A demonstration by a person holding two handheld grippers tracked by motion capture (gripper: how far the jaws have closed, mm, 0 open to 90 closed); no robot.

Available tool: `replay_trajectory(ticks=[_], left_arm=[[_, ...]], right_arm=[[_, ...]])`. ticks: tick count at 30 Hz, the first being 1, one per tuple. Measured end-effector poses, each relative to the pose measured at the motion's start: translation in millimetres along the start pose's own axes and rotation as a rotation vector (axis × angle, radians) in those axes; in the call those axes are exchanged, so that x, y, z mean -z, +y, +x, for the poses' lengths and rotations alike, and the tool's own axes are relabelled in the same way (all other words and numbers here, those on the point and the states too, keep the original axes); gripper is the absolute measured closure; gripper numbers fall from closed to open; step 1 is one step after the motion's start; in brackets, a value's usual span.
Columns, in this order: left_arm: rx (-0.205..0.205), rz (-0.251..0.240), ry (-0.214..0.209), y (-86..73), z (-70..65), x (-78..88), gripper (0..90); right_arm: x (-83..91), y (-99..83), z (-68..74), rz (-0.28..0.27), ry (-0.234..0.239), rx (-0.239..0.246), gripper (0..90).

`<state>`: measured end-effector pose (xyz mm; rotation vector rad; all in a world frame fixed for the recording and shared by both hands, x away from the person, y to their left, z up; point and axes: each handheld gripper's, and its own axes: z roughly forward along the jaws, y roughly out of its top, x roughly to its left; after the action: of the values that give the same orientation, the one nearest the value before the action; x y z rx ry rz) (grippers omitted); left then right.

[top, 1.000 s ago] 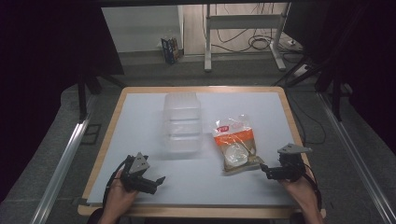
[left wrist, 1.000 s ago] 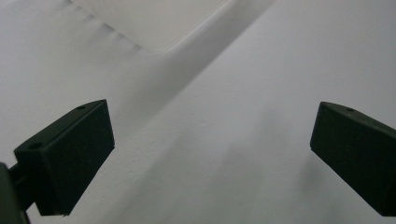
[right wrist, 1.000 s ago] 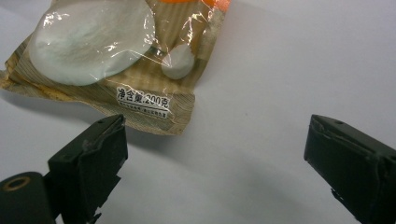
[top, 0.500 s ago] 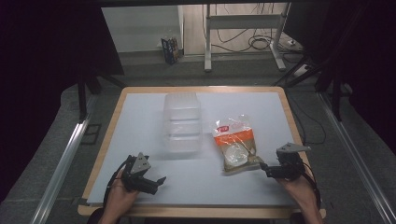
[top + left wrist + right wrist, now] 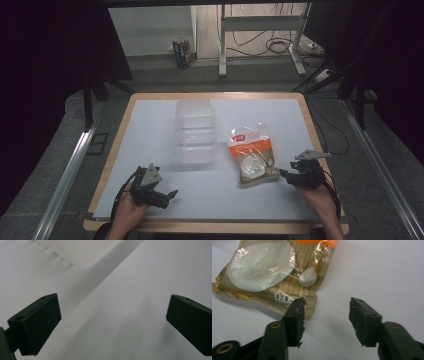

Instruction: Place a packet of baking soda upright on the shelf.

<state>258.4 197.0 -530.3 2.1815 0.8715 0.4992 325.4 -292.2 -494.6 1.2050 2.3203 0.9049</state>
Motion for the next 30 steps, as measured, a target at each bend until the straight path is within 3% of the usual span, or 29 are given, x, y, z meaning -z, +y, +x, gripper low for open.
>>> replay_trajectory(ticks=[3,4,10,17,30], left_arm=[[-0.002,0.000,0.000,0.1,-0.3,-0.1,0.0],[-0.002,0.001,0.001,0.1,-0.5,-0.2,0.0],[-0.002,0.004,0.004,-0.3,-0.8,-0.2,0.0],[-0.003,0.006,0.006,-0.1,-1.5,-0.7,0.0],[-0.008,0.013,0.006,-0.1,-2.0,-0.9,0.0]], right_arm=[[-2.0,3.1,0.3,0.006,-0.013,0.019,63.0],[-3.7,5.7,-0.9,0.009,-0.013,0.021,71.3],[-11.9,10.4,-4.8,0.021,0.018,0.026,87.9],[-27.7,8.0,-8.4,0.069,0.033,0.027,88.1],[-28.7,5.8,-3.1,0.093,0.080,0.031,88.4]])
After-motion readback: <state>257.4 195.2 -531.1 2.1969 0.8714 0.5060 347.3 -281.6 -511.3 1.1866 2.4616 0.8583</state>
